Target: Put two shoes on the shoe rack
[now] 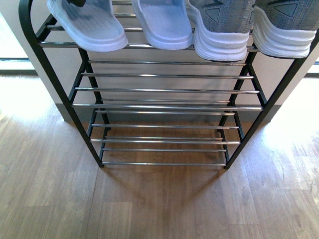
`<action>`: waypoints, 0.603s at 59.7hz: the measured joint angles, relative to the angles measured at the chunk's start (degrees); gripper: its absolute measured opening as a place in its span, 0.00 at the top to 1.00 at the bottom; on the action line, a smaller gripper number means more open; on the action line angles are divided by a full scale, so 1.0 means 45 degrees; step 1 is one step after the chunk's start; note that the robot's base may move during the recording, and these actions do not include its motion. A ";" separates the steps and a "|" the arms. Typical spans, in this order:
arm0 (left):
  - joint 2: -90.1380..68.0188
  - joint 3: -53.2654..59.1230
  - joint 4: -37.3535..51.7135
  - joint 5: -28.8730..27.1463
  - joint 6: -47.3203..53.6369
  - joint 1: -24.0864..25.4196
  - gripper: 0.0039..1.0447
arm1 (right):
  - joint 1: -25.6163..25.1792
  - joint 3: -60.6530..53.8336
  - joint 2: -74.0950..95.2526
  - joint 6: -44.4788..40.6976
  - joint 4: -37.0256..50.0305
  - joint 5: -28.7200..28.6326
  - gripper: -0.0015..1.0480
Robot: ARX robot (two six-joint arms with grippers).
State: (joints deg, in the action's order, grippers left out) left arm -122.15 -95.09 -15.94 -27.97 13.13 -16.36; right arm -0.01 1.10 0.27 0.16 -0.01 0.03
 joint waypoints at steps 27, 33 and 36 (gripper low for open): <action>-0.0340 -0.0665 -0.0782 -0.0369 0.0199 -0.0029 0.09 | 0.0000 0.0000 0.0000 0.0000 0.0000 0.0000 0.09; -0.0340 -0.0495 -0.1044 -0.0204 0.0359 -0.0019 0.09 | 0.0000 0.0000 0.0000 0.0000 0.0000 0.0005 0.09; -0.0374 -0.0466 -0.1059 -0.0126 0.0418 -0.0015 0.09 | 0.0000 0.0000 0.0000 0.0000 0.0000 0.0000 0.09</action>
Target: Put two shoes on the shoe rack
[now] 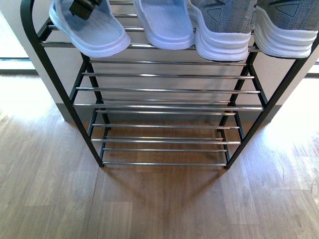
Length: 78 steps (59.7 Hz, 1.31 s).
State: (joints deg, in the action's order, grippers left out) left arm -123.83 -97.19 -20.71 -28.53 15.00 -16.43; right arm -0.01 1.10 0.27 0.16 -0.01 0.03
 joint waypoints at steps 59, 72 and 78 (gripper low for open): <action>-0.0146 -0.1253 -0.0806 0.2783 0.0908 0.0233 0.09 | 0.0000 0.0000 0.0000 0.0000 0.0000 0.0000 0.09; -0.0146 -0.1331 -0.0714 0.2977 0.1137 -0.0039 0.09 | 0.0000 0.0000 0.0000 0.0000 0.0000 0.0000 0.09; -0.0185 -0.1345 -0.0277 0.3181 0.1379 0.0117 0.09 | 0.0000 0.0000 0.0000 0.0000 -0.0005 0.0000 0.09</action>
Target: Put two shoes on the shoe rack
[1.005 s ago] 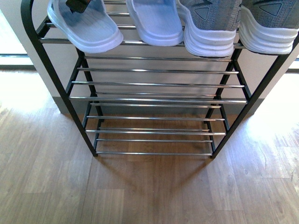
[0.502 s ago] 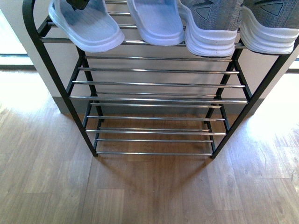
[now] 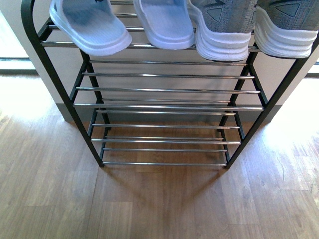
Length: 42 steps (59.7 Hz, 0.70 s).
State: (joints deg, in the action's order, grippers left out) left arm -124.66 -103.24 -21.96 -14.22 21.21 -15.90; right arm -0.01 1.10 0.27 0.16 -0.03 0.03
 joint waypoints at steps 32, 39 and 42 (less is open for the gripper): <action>-0.0058 0.0466 0.1428 0.0185 0.0607 0.0364 0.09 | 0.0000 0.0000 0.0000 0.0000 0.0005 0.0000 0.09; -0.0058 0.0466 0.1579 0.0340 0.0763 0.0364 0.09 | 0.0000 0.0000 0.0000 0.0000 0.0005 0.0000 0.09; -0.0058 0.0476 0.1700 0.0408 0.0869 0.0364 0.09 | 0.0000 0.0000 0.0000 0.0000 0.0005 0.0000 0.09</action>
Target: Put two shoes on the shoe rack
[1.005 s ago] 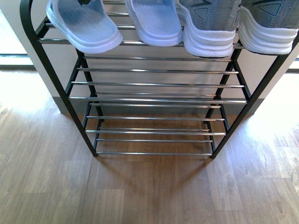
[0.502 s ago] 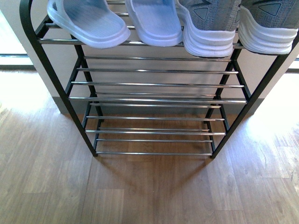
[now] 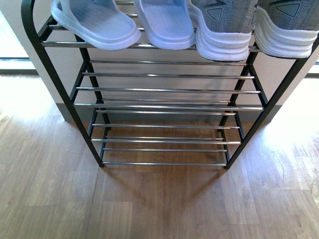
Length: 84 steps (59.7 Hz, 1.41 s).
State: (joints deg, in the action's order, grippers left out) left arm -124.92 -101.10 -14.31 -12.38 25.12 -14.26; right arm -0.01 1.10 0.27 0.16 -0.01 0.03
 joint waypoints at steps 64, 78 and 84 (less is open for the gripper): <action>0.0782 0.2492 0.3031 0.1559 -0.0981 0.1622 0.09 | 0.0000 0.0000 0.0000 0.0000 0.0000 0.0000 0.09; 0.0427 0.2365 0.2667 0.1836 -0.2113 0.1739 0.09 | 0.0000 0.0000 0.0000 0.0000 0.0000 0.0000 0.09; 0.0423 0.2356 0.2662 0.1715 -0.1851 0.1880 0.09 | 0.0000 0.0000 0.0000 0.0000 0.0000 0.0000 0.09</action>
State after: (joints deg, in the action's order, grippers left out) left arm -123.02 -90.50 -2.33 -4.67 16.80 -5.80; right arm -0.01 1.10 0.27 0.16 -0.01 0.03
